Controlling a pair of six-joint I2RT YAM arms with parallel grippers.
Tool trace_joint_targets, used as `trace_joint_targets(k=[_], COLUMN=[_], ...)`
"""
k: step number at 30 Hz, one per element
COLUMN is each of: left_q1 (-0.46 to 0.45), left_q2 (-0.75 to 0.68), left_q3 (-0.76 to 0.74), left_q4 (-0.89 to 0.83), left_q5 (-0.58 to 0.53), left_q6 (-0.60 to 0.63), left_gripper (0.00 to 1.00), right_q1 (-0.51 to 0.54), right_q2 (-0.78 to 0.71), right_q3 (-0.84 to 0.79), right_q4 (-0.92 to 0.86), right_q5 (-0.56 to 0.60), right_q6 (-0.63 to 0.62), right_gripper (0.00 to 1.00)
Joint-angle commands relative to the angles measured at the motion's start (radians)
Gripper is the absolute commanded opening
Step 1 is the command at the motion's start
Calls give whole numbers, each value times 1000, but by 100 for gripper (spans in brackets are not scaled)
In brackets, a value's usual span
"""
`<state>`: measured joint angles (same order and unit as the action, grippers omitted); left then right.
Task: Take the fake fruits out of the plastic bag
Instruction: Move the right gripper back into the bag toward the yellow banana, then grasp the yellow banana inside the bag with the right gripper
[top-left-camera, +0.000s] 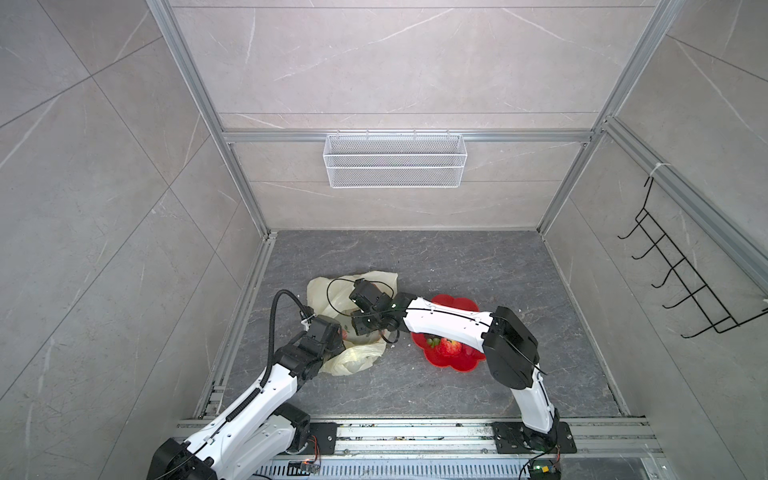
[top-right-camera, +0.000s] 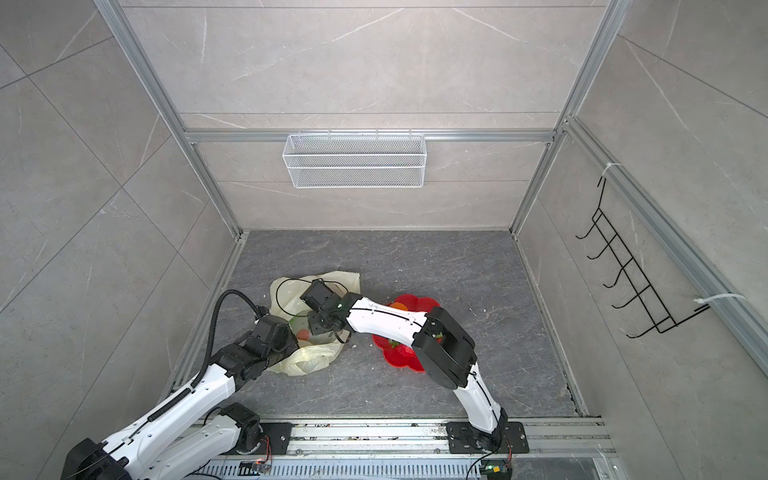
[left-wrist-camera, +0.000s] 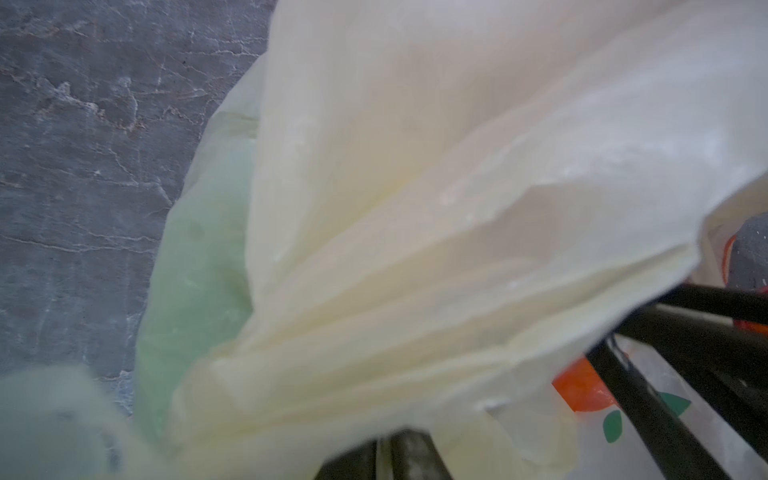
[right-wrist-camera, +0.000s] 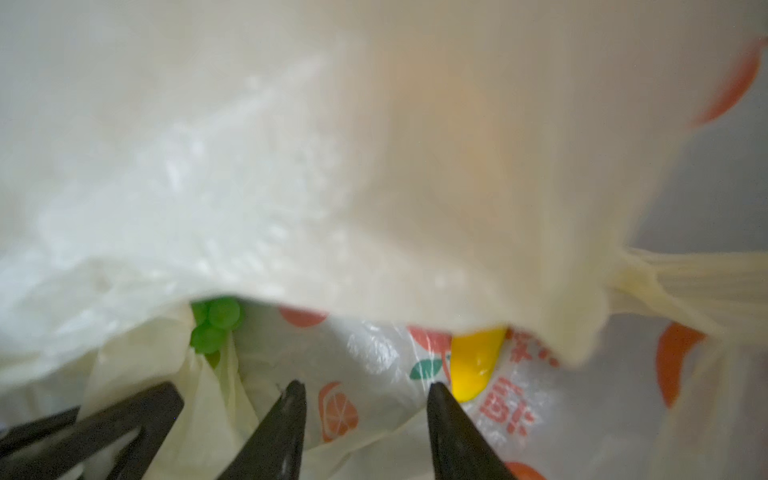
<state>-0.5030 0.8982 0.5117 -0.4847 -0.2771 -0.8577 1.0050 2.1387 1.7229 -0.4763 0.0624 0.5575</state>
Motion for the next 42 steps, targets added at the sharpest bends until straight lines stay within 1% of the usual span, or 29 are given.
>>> trace_joint_targets(k=[1, 3, 6, 7, 13, 17, 25, 34, 38, 42], left_q1=[6, 6, 6, 6, 6, 6, 6, 6, 6, 6], left_q2=[4, 7, 35, 48, 82, 89, 105, 119, 121, 136], left_q3=[-13, -22, -23, -21, -24, -34, -47, -49, -65, -68], left_q4=[41, 52, 67, 70, 87, 105, 126, 117, 133, 140], left_q5=[22, 35, 75, 87, 108, 111, 119, 118, 121, 112], left_q6=[0, -4, -6, -2, 7, -1, -12, -7, -16, -11], left_gripper=[10, 10, 10, 10, 10, 10, 10, 11, 11, 12], right_q1=[-28, -36, -42, -45, -62, -65, -64, -64, -63, -51], right_q2=[71, 108, 154, 168, 237, 269, 341, 292, 240, 199], right_q3=[72, 127, 199, 215, 295, 322, 417, 386, 360, 369], right_q4=[-77, -127, -201, -205, -234, -231, -310, -300, -284, -291], right_q5=[38, 86, 193, 203, 202, 163, 154, 154, 149, 147], right_q6=[10, -6, -36, -48, -64, -60, -42, -31, -34, -53], right_gripper=[48, 47, 47, 47, 48, 48, 47, 36, 35, 35])
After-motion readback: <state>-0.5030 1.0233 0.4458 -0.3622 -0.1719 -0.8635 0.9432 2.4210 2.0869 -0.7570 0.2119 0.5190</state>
